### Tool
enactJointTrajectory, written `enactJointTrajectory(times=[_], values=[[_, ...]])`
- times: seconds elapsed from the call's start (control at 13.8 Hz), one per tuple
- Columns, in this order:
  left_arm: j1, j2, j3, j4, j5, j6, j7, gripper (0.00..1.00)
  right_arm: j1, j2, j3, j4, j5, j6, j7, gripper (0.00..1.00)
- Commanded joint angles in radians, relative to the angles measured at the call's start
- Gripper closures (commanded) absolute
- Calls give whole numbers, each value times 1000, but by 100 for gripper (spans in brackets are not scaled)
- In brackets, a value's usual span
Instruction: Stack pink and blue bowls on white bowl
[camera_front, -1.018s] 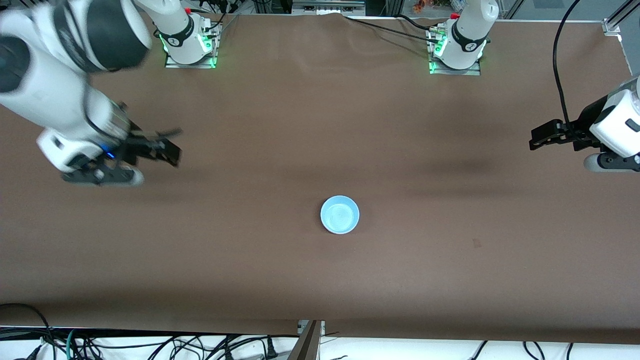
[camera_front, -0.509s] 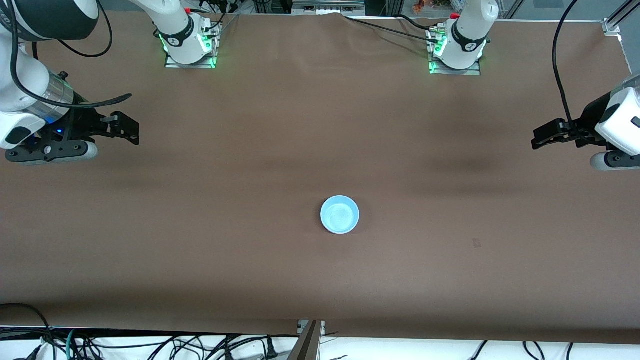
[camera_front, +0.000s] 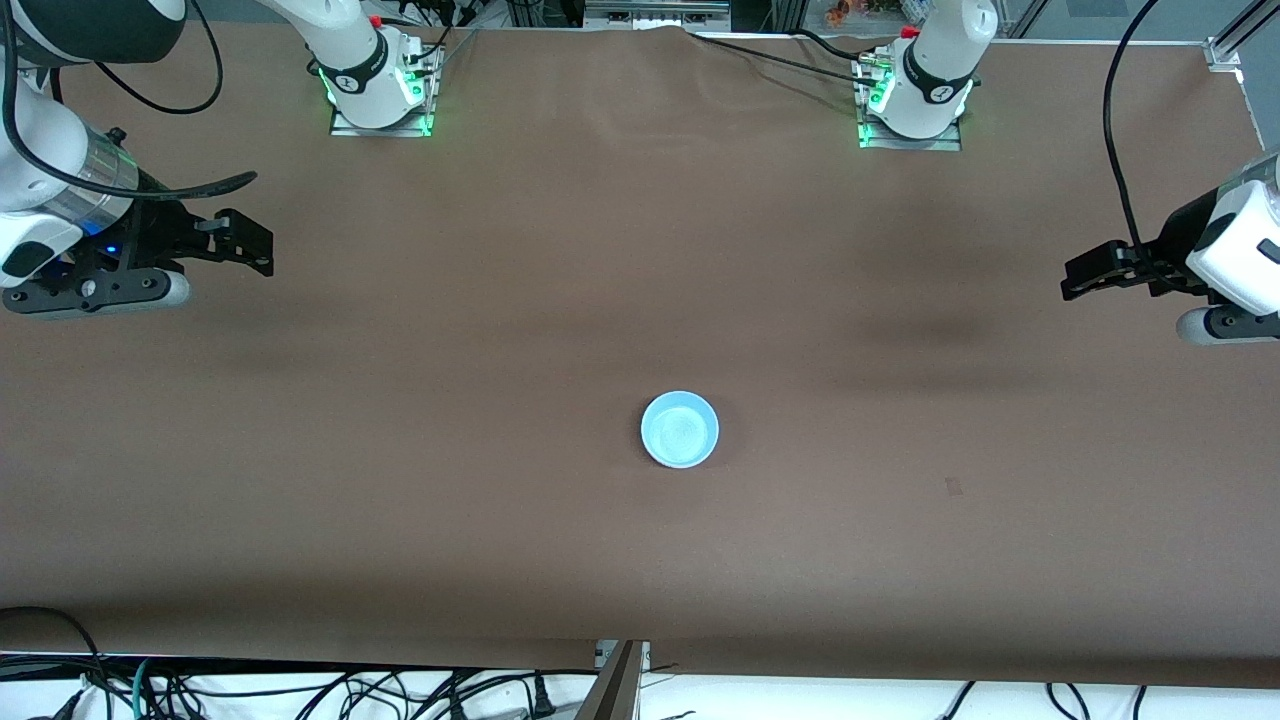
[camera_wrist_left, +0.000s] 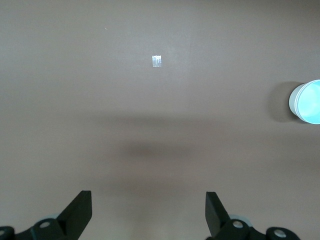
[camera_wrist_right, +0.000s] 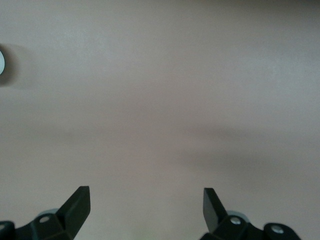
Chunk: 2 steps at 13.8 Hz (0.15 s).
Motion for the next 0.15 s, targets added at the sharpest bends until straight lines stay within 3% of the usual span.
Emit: enactJointTrajectory(times=[0.0,0.07], values=[[9,9,-5,2,10,-4,-5,0,1,-3,-4,14,4,-15,-12,0],[7,7,-5,2,9,-4,-5,0,1,-3,-2,14,6,-15,-13,0]])
